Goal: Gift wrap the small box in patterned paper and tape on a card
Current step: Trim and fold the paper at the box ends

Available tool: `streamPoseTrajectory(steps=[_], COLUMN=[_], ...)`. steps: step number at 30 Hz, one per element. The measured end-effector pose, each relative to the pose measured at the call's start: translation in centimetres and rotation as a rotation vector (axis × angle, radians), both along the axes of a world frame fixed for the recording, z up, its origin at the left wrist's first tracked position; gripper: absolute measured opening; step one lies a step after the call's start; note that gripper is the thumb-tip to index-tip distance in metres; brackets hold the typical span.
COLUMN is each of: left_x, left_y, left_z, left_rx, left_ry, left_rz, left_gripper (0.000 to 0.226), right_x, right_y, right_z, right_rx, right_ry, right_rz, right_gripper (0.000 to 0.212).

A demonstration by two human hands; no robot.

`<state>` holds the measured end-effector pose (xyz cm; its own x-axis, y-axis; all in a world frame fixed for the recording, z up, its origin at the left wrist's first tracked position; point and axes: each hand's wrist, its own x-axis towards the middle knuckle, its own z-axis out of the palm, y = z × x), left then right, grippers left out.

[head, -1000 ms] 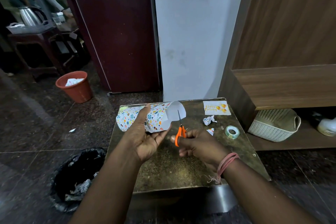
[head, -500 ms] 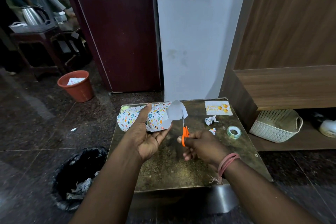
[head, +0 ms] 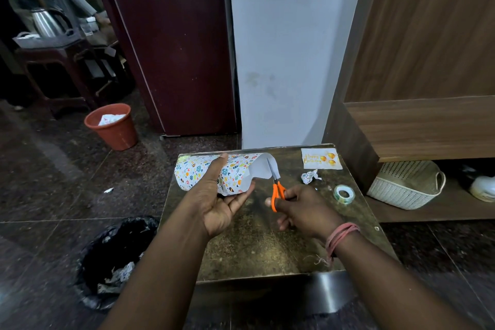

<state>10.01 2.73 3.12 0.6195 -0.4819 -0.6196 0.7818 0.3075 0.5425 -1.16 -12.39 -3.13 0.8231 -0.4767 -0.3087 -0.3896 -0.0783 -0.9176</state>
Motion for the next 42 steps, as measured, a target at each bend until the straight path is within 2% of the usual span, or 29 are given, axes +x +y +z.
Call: streamPoseTrajectory(steps=[12,17,21,24,38,42], left_x=[0.5,0.5,0.5,0.6,0.6,0.5], left_y=[0.3,0.4,0.5,0.5,0.6,0.6], left_z=[-0.2,-0.2,-0.2,-0.2,-0.2,-0.1], left_rx=[-0.012,0.024,0.05,0.061,0.097,0.127], left_ry=[0.034,0.016,0.007,0.011,0.007,-0.017], left_rz=[-0.027,-0.072,-0.1,-0.11,-0.127,-0.146], left_gripper=[0.081,0.066,0.064,0.066,0.066,0.063], right_x=[-0.2,-0.8,-0.9,-0.9,-0.8,-0.8], right_y=[0.0,0.1,-0.4,-0.7,-0.9,-1.0], right_z=[0.5,1.7,0.9,0.6,0.2,0.6], right_rx=[-0.146,-0.296,-0.374,-0.446,-0.508,-0.549], right_ry=[0.024,0.016,0.0,-0.004,-0.028,-0.034], right_rz=[0.001,0.011,0.009,0.018,-0.031,0.009], right_gripper=[0.018,0.018,0.011,0.014,0.018,0.005])
